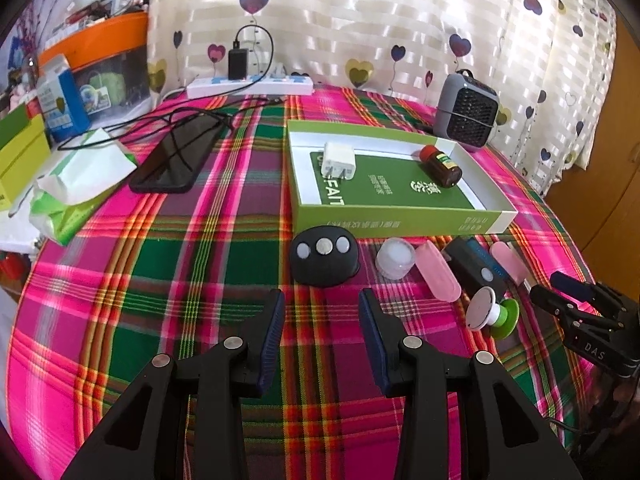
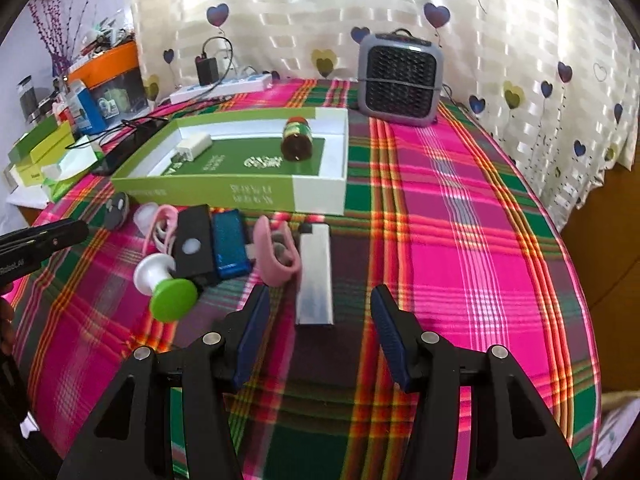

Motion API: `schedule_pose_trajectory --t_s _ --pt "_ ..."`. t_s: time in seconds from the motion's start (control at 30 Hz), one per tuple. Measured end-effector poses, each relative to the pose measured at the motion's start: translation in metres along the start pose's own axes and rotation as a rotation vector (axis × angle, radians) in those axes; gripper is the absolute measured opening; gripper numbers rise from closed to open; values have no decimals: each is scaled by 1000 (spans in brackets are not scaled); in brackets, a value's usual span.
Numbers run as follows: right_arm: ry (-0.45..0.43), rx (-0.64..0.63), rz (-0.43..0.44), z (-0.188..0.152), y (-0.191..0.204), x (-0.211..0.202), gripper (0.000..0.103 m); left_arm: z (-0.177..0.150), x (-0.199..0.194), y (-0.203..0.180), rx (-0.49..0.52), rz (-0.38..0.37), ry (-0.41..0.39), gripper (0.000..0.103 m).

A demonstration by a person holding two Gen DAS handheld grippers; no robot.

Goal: Organize rigid objects
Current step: 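Close the right gripper around the silver rectangular stick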

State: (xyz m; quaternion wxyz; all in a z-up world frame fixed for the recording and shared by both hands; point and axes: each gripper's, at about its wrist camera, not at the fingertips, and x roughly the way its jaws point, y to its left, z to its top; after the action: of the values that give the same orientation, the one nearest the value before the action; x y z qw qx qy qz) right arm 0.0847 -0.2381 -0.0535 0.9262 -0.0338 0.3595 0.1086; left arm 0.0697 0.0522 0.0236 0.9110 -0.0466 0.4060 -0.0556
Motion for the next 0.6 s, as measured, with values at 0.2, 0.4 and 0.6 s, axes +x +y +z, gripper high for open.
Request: schedule_pose_trajectory --t_s 0.2,0.4,0.6 --pt "38 -4 8 0 1 8 53 -2 5 2 -11 -1 18 37" --pt "62 -8 -5 4 -2 15 53 0 9 2 -17 -4 29 37" --pt "64 20 -35 8 -12 18 53 0 10 2 -18 -4 31 37"
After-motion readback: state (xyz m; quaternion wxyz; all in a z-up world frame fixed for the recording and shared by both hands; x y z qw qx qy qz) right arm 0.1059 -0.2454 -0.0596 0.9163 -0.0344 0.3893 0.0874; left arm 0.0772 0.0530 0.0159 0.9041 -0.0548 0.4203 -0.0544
